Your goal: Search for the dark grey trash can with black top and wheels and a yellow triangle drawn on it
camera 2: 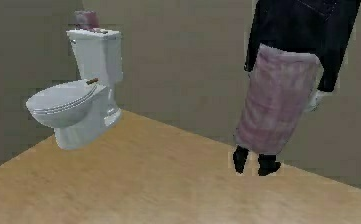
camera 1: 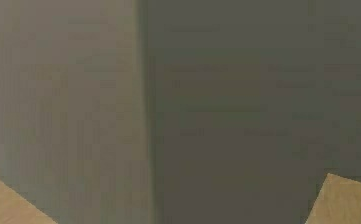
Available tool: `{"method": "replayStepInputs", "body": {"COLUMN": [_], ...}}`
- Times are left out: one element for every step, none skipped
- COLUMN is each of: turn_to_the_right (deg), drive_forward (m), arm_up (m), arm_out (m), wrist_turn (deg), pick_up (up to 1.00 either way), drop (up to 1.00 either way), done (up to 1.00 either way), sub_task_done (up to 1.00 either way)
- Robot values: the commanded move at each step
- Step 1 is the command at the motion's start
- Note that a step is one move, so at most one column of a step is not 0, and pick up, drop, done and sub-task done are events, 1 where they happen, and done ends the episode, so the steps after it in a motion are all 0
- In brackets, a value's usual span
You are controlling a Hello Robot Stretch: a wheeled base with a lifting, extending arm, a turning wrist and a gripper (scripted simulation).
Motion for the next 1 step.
{"method": "replayStepInputs", "body": {"turn_to_the_right": [-45.0], "drive_forward": [0.0], "arm_up": [0.0], "arm_out": [0.0], "wrist_turn": [0.0], "pick_up": [0.0], "drop": [0.0], "done": [0.0], "sub_task_done": [0.0]}}
